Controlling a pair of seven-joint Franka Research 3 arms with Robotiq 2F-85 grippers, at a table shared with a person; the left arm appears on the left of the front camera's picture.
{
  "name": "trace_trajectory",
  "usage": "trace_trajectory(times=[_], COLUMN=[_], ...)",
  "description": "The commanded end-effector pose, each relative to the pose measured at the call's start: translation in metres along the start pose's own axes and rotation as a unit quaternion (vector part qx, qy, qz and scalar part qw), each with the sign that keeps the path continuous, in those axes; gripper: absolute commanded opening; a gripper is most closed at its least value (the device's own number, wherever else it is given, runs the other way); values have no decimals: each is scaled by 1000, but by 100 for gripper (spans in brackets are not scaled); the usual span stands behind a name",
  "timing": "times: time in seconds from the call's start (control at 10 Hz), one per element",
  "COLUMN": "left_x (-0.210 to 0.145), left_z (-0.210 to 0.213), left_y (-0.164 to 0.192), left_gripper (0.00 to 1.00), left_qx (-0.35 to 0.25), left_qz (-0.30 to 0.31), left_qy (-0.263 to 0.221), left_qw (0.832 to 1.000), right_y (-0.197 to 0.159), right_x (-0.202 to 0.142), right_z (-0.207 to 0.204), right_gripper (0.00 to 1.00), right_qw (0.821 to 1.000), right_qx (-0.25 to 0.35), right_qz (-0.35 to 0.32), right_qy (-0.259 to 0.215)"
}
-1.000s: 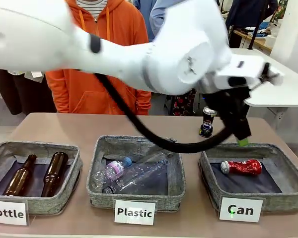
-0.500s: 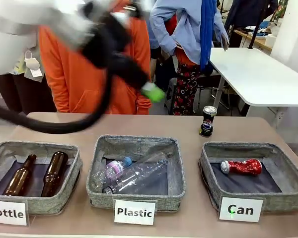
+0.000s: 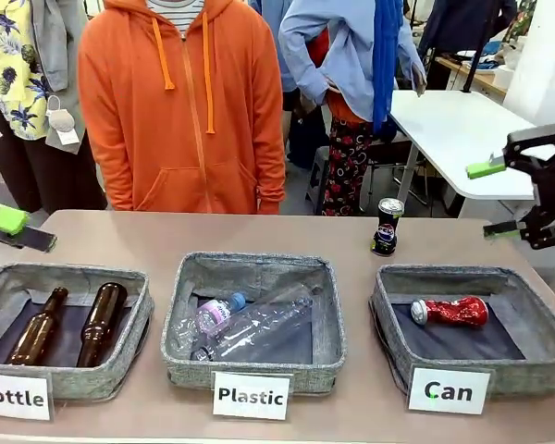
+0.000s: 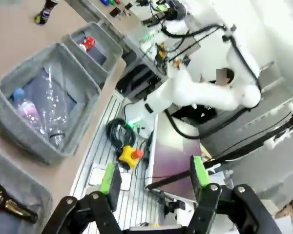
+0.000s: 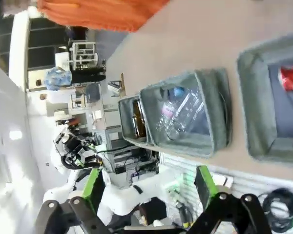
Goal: Sort the can waste into the basket.
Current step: Pick up the can waste from the table and place it in the right Fabric basket.
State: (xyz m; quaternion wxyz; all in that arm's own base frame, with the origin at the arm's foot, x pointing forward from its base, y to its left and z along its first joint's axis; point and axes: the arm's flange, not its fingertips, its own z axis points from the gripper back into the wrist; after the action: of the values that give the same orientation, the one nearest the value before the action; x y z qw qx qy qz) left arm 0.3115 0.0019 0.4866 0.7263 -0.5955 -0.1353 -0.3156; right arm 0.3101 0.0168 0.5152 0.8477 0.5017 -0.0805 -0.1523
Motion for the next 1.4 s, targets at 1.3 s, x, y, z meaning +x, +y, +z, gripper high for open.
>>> trace_trajectory(times=[1.3], left_x=[50], left_z=[-40], left_y=[-27], left_gripper=[75], left_qx=[9], left_qz=[-39], left_qy=[69], left_qw=[997], right_y=[-27], right_x=[79], right_z=[-24], right_gripper=[100], right_qw=[888], right_qx=[-140], right_qz=[438], right_qy=[-22])
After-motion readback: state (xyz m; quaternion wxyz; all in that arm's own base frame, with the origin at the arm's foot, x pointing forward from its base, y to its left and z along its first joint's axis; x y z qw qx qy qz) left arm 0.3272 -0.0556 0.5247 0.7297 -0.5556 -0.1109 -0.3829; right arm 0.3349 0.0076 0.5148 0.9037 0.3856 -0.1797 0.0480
